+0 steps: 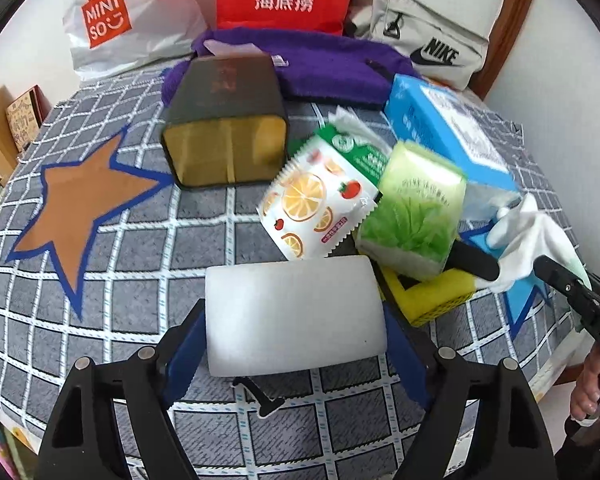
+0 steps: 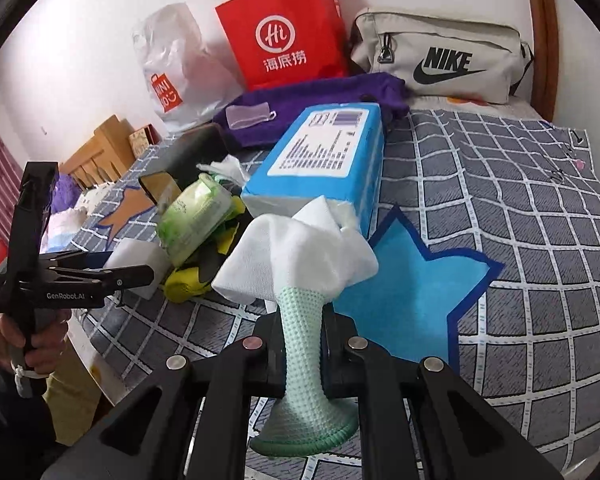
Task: Organize soft objects
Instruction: 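Lift the glove with the right gripper while the left gripper grasps the white sponge block, then lower glove and sponge onto the purple towel and open both grippers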
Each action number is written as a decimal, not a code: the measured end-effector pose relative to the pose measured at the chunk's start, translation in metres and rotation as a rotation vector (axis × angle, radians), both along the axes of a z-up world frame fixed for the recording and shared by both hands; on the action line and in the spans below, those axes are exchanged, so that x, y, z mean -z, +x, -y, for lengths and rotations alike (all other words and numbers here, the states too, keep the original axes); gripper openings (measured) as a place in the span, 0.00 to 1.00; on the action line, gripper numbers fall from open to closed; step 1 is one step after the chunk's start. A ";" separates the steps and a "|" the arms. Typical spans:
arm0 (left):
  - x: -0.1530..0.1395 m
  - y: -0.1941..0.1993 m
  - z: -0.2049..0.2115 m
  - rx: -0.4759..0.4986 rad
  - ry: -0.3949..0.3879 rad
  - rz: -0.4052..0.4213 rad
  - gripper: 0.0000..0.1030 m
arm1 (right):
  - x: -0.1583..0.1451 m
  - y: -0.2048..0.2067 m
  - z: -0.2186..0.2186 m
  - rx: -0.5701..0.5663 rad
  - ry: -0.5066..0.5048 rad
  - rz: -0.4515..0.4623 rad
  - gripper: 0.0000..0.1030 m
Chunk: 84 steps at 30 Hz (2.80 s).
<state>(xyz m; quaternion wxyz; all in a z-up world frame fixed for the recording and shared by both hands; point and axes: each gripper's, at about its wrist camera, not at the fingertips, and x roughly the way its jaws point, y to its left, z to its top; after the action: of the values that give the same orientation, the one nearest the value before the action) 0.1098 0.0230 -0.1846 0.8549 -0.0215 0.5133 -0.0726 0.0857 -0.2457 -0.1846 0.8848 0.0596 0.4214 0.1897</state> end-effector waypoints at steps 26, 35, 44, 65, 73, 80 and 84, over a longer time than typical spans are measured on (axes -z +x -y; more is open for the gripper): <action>-0.065 0.008 -0.023 -0.064 -0.071 0.094 0.79 | -0.075 0.002 0.005 -0.023 0.096 0.121 0.11; -0.089 0.032 -0.025 -0.073 -0.069 0.126 0.79 | -0.102 0.033 0.000 -0.027 0.072 0.152 0.11; -0.101 0.067 -0.033 -0.090 -0.095 0.129 0.79 | -0.126 0.077 -0.010 -0.031 0.045 0.185 0.11; -0.087 0.185 -0.037 -0.096 -0.082 0.073 0.79 | -0.130 0.223 -0.024 -0.007 0.023 0.152 0.11; -0.065 0.231 -0.029 -0.087 -0.098 0.034 0.79 | -0.104 0.265 -0.032 -0.014 0.009 0.109 0.11; -0.039 0.259 -0.024 -0.064 -0.066 -0.019 0.79 | -0.058 0.295 -0.026 -0.026 -0.006 -0.002 0.12; -0.020 0.268 -0.023 -0.056 -0.053 -0.061 0.80 | -0.035 0.307 -0.029 -0.031 -0.036 -0.064 0.13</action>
<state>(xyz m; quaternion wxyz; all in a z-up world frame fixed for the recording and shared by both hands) 0.3782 0.0457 -0.1647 0.8398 -0.0605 0.5361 -0.0614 0.3928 -0.2166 -0.1500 0.8688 0.0434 0.4537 0.1937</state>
